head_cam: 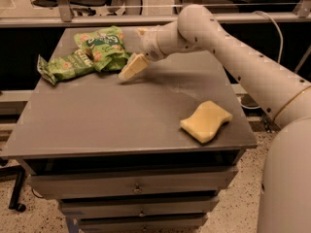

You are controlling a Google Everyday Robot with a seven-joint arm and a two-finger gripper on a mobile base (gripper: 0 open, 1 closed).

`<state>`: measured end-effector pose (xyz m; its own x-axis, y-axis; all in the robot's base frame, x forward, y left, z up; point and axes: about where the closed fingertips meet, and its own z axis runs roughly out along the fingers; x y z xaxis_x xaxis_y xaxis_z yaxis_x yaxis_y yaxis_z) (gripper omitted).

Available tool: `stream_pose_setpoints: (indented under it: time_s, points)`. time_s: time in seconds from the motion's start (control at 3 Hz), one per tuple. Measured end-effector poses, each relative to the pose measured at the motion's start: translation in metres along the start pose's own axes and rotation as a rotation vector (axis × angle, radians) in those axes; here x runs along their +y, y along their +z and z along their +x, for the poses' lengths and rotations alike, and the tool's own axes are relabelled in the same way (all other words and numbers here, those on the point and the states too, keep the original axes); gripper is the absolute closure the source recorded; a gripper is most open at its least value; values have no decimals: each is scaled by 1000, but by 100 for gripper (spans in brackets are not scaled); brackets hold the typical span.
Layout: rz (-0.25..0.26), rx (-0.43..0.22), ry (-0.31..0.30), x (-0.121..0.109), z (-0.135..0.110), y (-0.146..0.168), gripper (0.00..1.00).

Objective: Move green rice chip bag near green jalapeno chip bag

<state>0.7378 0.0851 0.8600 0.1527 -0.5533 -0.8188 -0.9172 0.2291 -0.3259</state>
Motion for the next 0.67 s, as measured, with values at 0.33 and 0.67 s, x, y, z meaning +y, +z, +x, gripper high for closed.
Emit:
stream_pose_setpoints:
  time_s: [0.33,0.67]
  points:
    - [35,-19,90,-23,17,-39,0]
    - [68,-55,178,-42,37,-94,0]
